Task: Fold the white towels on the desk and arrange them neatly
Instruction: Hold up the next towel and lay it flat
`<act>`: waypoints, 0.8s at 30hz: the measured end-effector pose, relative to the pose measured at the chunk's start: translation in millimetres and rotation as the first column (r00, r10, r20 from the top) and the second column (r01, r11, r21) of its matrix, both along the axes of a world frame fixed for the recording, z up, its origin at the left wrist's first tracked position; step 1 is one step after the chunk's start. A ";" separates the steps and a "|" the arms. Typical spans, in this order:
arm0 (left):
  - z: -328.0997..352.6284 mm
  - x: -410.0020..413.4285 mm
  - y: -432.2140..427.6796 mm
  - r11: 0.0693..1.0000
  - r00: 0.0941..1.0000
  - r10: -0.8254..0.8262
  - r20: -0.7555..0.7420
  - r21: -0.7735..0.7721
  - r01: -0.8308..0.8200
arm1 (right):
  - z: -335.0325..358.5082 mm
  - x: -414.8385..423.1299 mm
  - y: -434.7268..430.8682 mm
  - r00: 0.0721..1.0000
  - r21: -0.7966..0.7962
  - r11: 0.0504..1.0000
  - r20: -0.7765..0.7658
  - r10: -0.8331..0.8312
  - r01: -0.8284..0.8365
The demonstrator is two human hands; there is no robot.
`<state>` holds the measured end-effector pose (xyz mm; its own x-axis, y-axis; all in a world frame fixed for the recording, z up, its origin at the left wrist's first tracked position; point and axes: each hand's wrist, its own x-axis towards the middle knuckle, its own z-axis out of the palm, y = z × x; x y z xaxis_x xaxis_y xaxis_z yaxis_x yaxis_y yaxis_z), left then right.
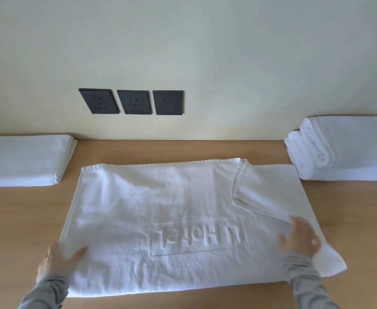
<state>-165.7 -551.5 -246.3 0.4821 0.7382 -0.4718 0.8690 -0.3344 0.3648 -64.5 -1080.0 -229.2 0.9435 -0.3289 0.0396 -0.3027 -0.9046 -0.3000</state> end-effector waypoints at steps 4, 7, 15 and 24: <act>-2.1 7.3 -1.0 1.000 1.000 -0.018 0.022 0.010 0.018 | -0.9 10.5 118.3 0.901 0.051 0.919 -0.183 0.394 -0.391; -5.1 14.2 3.2 0.999 0.997 -0.012 0.079 -0.030 0.015 | -13.6 13.5 190.4 0.723 0.083 0.757 -0.248 0.645 -0.648; 0.6 53.5 37.3 0.970 0.973 0.070 0.218 -0.242 -0.015 | -25.1 0.9 335.6 0.428 0.132 0.486 -0.316 0.846 -0.864; 4.9 117.1 56.7 0.934 0.917 -0.028 0.398 -0.315 0.166 | -13.5 45.4 398.0 0.627 0.300 0.668 -0.232 0.744 -0.681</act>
